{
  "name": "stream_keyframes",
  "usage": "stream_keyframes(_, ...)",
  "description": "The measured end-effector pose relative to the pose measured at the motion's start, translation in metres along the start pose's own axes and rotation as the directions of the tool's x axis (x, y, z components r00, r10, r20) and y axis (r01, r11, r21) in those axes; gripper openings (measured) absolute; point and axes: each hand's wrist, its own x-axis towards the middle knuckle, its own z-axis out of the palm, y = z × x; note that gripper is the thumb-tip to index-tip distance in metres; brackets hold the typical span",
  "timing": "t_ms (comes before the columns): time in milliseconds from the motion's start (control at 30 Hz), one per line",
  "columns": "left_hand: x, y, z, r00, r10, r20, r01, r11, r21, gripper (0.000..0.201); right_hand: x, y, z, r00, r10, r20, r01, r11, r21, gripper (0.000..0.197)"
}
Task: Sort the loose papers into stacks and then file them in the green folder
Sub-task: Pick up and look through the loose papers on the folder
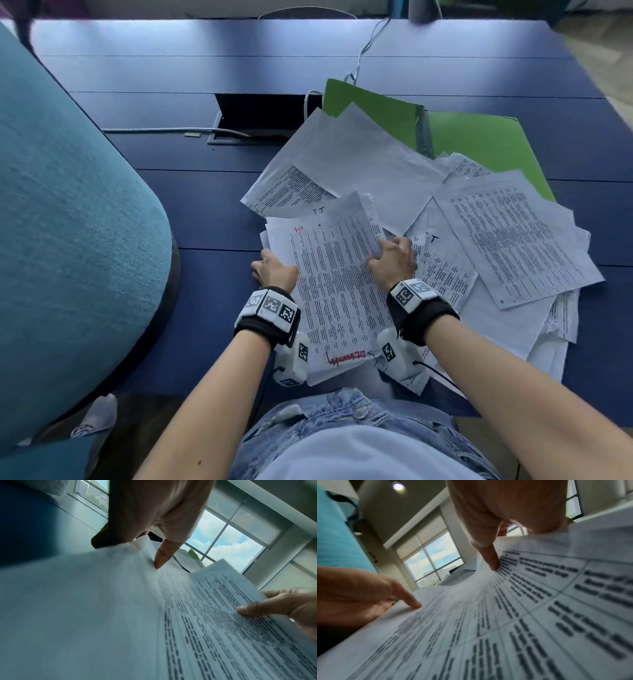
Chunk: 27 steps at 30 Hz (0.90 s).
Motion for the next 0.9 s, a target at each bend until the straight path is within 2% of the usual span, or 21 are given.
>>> stream_keyframes(100, 0.002, -0.001, -0.001, 1.0, 0.003, 0.001, -0.003, 1.0, -0.006, 0.051, 0.01, 0.003, 0.005, 0.998, -0.009, 0.067, 0.006, 0.999, 0.051, 0.033)
stream_keyframes(233, 0.002, -0.003, 0.003, 0.999, 0.02, -0.045, -0.022, 0.999, -0.027, 0.047, 0.01, 0.002, 0.002, 0.997, -0.064, 0.044, 0.053, 0.977, 0.206, 0.029)
stream_keyframes(333, 0.0, -0.005, 0.007, 0.995, 0.069, -0.078, -0.073, 0.996, -0.046, 0.044, -0.004, -0.008, 0.005, 0.977, -0.212, -0.014, 0.211, 0.964, 0.161, 0.024)
stream_keyframes(400, 0.003, -0.009, 0.008, 0.994, 0.076, -0.084, -0.083, 0.993, -0.078, 0.041, -0.021, -0.015, 0.008, 0.921, -0.386, -0.043, 0.389, 0.912, 0.128, 0.018)
stream_keyframes(467, 0.005, -0.013, 0.007, 0.995, 0.059, -0.087, -0.072, 0.986, -0.153, 0.035, -0.035, -0.018, 0.012, 0.826, -0.56, -0.06, 0.562, 0.814, 0.147, 0.016)
stream_keyframes(500, 0.006, -0.014, 0.005, 0.995, 0.038, -0.087, -0.057, 0.973, -0.224, 0.034, -0.039, -0.017, 0.013, 0.79, -0.607, -0.087, 0.613, 0.773, 0.163, 0.016)
stream_keyframes(533, 0.007, -0.015, 0.003, 0.996, 0.021, -0.091, -0.048, 0.95, -0.309, 0.037, -0.039, -0.017, 0.012, 0.775, -0.618, -0.133, 0.632, 0.752, 0.188, 0.018)
stream_keyframes(567, 0.008, -0.014, 0.0, 0.995, 0.014, -0.095, -0.051, 0.913, -0.404, 0.042, -0.039, -0.017, 0.007, 0.782, -0.595, -0.186, 0.624, 0.75, 0.221, 0.024)
stream_keyframes(667, 0.012, -0.004, -0.016, 0.992, 0.105, -0.07, -0.125, 0.731, -0.671, 0.063, -0.032, -0.024, -0.022, 0.879, -0.384, -0.283, 0.475, 0.758, 0.446, 0.042)
stream_keyframes(733, 0.006, 0.015, -0.033, 0.952, 0.302, -0.047, -0.235, 0.624, -0.745, 0.05, -0.027, -0.034, -0.051, 0.91, -0.245, -0.334, 0.409, 0.66, 0.63, 0.036)
stream_keyframes(767, -0.001, 0.028, -0.044, 0.915, 0.394, -0.09, -0.32, 0.572, -0.755, 0.037, -0.026, -0.039, -0.066, 0.899, -0.209, -0.385, 0.427, 0.613, 0.664, 0.029)
stream_keyframes(833, -0.018, 0.063, -0.067, 0.831, 0.491, -0.261, -0.501, 0.458, -0.734, 0.017, -0.026, -0.051, -0.091, 0.825, -0.206, -0.527, 0.546, 0.536, 0.644, 0.014)
stream_keyframes(900, -0.036, 0.094, -0.087, 0.728, 0.563, -0.393, -0.648, 0.377, -0.661, 0.009, -0.031, -0.059, -0.113, 0.754, -0.188, -0.629, 0.636, 0.444, 0.631, 0.011)
